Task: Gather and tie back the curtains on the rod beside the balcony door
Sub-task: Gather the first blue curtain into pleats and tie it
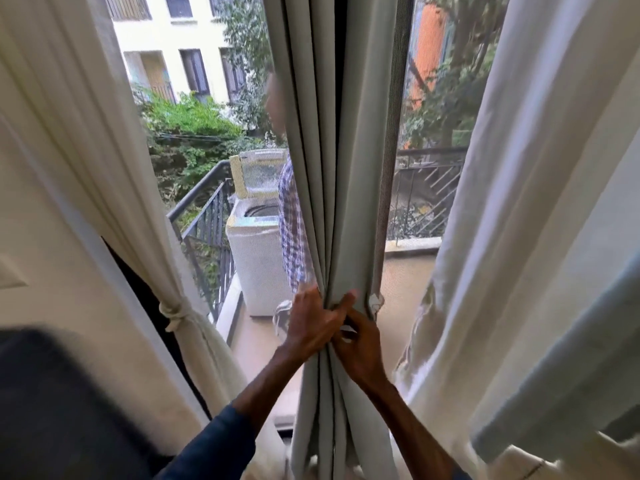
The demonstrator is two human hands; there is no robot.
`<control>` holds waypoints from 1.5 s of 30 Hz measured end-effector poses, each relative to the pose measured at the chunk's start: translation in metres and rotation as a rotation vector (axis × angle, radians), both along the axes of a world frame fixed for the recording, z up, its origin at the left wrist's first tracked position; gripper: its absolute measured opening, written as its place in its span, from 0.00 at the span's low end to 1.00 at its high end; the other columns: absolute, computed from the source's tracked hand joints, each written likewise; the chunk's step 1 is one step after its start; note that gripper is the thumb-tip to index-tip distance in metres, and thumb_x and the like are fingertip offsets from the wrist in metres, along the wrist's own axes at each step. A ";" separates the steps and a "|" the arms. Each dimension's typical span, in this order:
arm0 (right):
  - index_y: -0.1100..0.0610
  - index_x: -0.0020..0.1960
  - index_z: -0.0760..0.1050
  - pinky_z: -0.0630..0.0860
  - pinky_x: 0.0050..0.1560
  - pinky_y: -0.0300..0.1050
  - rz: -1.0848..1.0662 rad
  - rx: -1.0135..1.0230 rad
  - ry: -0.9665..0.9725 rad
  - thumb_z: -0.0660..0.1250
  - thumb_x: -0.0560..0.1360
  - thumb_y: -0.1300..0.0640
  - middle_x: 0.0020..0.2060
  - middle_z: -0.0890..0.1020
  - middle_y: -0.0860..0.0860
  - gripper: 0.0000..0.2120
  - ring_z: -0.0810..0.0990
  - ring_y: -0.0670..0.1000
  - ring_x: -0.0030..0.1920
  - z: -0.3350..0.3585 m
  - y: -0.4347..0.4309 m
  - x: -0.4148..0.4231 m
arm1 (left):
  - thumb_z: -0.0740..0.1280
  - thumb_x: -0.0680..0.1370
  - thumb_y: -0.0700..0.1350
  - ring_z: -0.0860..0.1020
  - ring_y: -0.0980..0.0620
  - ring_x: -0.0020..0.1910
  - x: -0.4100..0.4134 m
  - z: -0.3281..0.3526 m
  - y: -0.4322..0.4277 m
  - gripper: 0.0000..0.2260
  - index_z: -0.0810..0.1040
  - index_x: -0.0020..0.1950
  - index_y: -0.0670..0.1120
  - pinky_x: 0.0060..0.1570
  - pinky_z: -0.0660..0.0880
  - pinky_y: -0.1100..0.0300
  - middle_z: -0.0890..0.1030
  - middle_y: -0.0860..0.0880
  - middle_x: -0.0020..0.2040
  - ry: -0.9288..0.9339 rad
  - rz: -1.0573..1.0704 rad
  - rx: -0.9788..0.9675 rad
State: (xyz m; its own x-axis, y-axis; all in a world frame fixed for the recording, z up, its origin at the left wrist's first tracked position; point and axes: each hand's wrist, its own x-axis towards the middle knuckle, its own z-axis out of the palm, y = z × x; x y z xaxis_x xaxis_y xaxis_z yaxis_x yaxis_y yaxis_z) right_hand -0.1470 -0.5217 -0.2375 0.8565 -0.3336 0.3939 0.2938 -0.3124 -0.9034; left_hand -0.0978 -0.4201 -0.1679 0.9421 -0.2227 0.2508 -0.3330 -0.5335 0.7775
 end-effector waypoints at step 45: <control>0.49 0.47 0.84 0.73 0.38 0.43 0.387 -0.359 0.322 0.79 0.68 0.40 0.34 0.83 0.49 0.15 0.75 0.43 0.34 0.018 -0.116 -0.012 | 0.64 0.63 0.54 0.82 0.41 0.56 -0.006 -0.005 0.014 0.26 0.84 0.57 0.47 0.52 0.80 0.51 0.85 0.43 0.54 0.182 -0.003 0.260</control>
State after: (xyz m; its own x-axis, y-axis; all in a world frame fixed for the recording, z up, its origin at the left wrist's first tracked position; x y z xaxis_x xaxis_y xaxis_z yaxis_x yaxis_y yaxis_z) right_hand -0.1592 -0.6374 -0.2198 0.9834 0.1312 0.1257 0.1771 -0.5388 -0.8236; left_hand -0.1038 -0.4063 -0.1733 0.9656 -0.2599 0.0127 -0.2028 -0.7214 0.6622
